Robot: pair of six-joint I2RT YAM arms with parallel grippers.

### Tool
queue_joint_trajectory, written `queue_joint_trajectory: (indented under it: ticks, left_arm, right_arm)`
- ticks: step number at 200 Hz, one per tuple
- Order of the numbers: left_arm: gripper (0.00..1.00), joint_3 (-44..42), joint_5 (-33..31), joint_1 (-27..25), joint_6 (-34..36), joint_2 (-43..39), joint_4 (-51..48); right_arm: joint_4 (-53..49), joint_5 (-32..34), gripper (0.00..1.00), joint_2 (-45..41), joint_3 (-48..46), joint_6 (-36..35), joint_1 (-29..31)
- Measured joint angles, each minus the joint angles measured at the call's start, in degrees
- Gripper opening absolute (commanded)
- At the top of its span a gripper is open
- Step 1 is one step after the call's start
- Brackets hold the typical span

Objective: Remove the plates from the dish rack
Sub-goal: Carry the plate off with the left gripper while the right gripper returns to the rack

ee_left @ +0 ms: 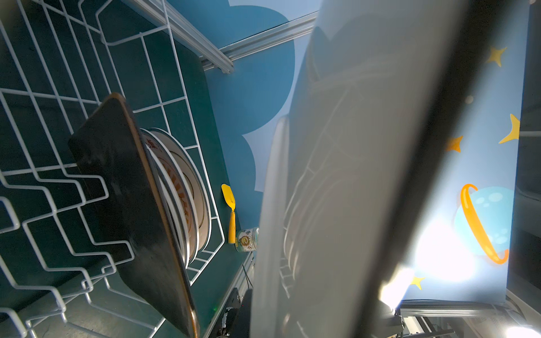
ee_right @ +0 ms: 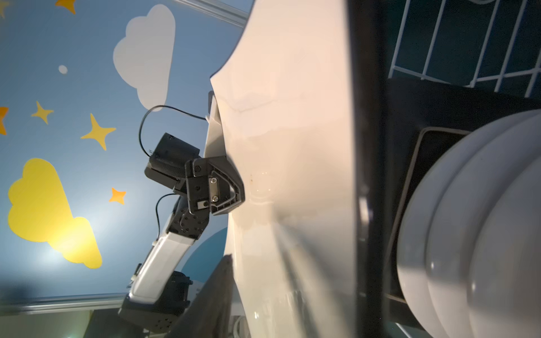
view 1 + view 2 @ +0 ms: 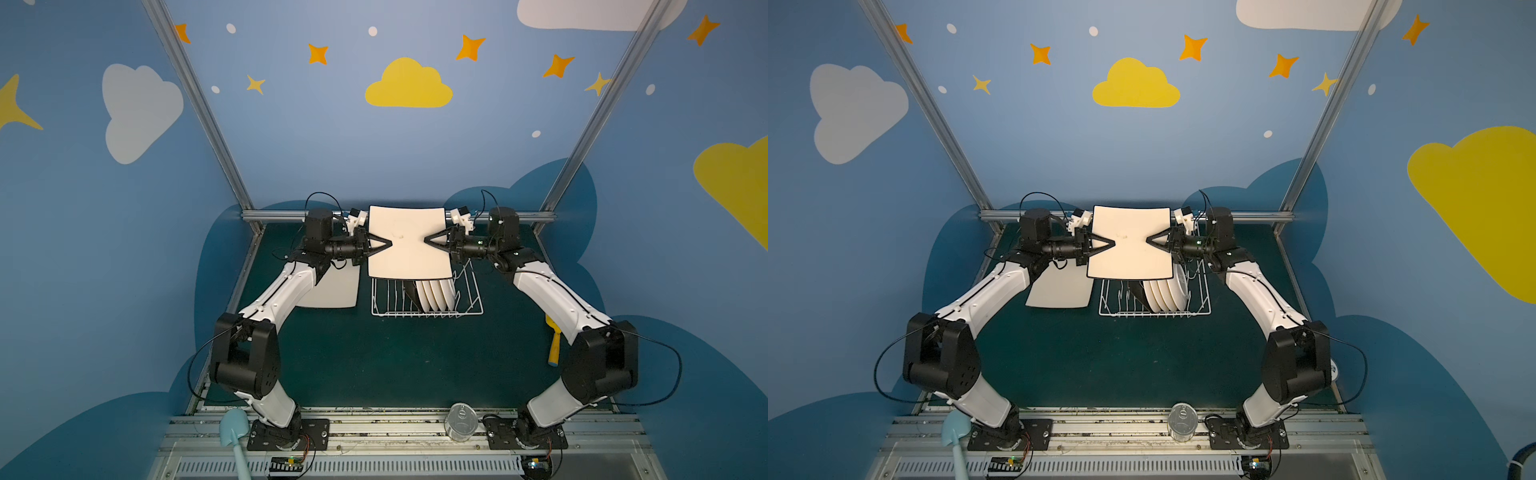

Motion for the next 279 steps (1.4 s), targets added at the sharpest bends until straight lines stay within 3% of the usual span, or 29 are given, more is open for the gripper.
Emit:
queue_joint_trajectory:
  ticks: [11, 39, 88, 128, 196, 246, 279]
  left_arm:
    - [0.03, -0.2, -0.4, 0.0, 0.0, 0.0, -0.4]
    - [0.03, -0.4, -0.7, 0.6, -0.1, 0.0, -1.5]
    - [0.03, -0.3, 0.2, 3.4, 1.1, -0.4, -3.7]
    - [0.03, 2.2, -0.4, 7.4, 6.0, -1.5, -11.6]
    - [0.03, 11.5, -3.0, 16.9, 22.7, -6.4, -33.5]
    - [0.03, 18.6, -4.4, 26.6, 36.6, -5.8, -49.2]
    - [0.03, 24.8, -9.3, 28.7, 46.7, -2.6, -59.8]
  right_arm:
    - [0.1, 0.3, 0.82, -0.1, 0.0, 0.0, 0.0]
    - [-1.4, 1.3, 0.88, -0.7, 0.6, -2.4, 0.0]
    - [-11.1, 6.3, 0.89, -3.5, 3.3, -12.0, 0.5]
    - [-16.0, 11.3, 0.89, -8.1, 3.7, -20.1, 2.3]
    - [-19.5, 19.2, 0.89, -10.8, 4.4, -32.7, 10.9]
    - [-25.4, 23.7, 0.89, -10.0, 5.7, -40.1, 16.0]
    - [-30.1, 27.7, 0.89, -8.3, 8.4, -44.5, 19.6]
